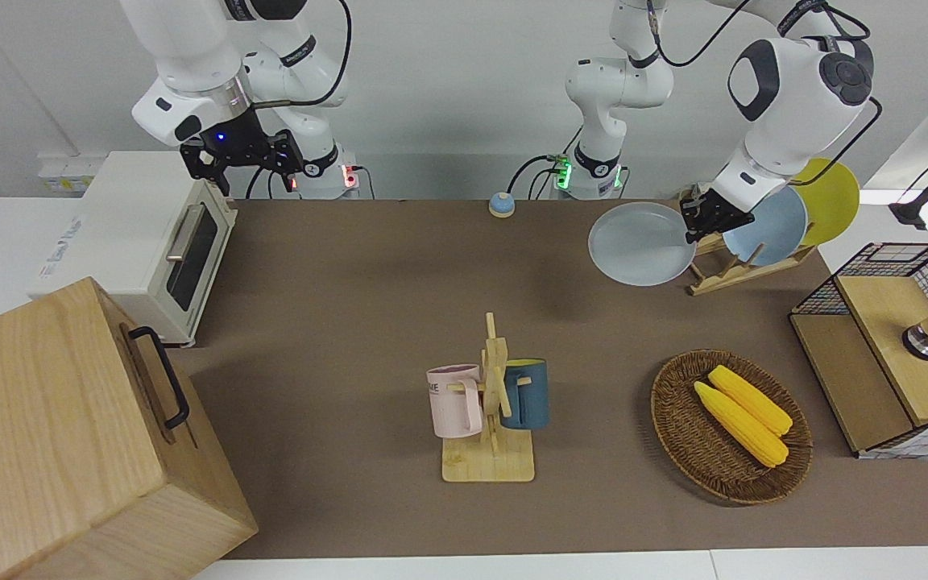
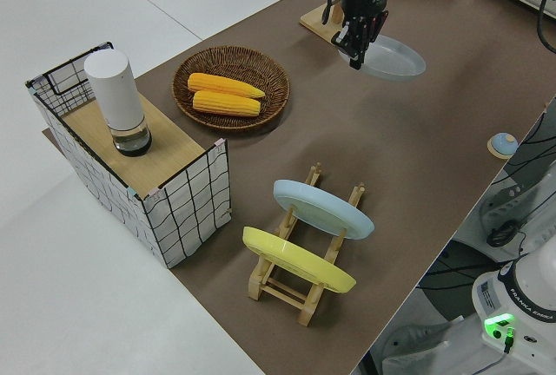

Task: Pick gray plate from table and place it on lower plate rack with left arm
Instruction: 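Lift the gray plate and carry it over the wooden rack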

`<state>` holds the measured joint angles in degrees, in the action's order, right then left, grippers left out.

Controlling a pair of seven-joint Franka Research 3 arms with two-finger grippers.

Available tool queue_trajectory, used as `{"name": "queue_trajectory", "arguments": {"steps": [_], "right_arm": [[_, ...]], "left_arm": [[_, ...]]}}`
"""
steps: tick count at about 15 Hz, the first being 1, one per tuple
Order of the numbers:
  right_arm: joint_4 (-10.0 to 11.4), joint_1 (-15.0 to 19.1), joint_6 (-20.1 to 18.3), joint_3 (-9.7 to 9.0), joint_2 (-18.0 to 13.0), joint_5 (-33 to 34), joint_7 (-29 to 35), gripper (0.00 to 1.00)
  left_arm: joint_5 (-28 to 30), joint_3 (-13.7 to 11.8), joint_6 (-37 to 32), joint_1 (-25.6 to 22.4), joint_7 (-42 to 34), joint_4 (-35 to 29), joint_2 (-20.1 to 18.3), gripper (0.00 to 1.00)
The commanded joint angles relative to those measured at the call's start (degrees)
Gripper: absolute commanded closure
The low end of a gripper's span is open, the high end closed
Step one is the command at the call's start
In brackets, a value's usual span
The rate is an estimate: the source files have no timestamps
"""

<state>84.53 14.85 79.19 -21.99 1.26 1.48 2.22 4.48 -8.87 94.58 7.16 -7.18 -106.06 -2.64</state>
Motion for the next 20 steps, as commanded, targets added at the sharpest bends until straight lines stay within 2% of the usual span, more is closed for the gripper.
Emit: {"name": "queue_trajectory", "arguments": {"steps": [1,4,11,15,20], "right_arm": [[-0.4,1.3,-0.6,-1.21,-0.1,0.4,0.7,0.017],[-0.4,1.3,-0.6,-1.13,-0.2,0.4,0.7,0.017],[-0.3,1.3,-0.6,-1.13,-0.1,0.4,0.7,0.017],[-0.4,1.3,-0.6,-1.13,-0.1,0.4,0.7,0.017],[-0.4,1.3,-0.6,-1.21,-0.1,0.4,0.7,0.017]], "left_arm": [[-4.3,-0.1,-5.8,0.4,0.2,2.4,0.4,1.00],[-13.6,0.9,-9.4,1.0,0.7,2.8,0.0,1.00],[-30.4,1.7,-12.7,1.1,0.9,2.7,0.2,1.00],[-38.6,3.1,-14.8,1.2,4.4,2.4,0.9,1.00],[-47.0,3.4,-15.2,1.0,5.8,1.3,1.5,1.00]]}}
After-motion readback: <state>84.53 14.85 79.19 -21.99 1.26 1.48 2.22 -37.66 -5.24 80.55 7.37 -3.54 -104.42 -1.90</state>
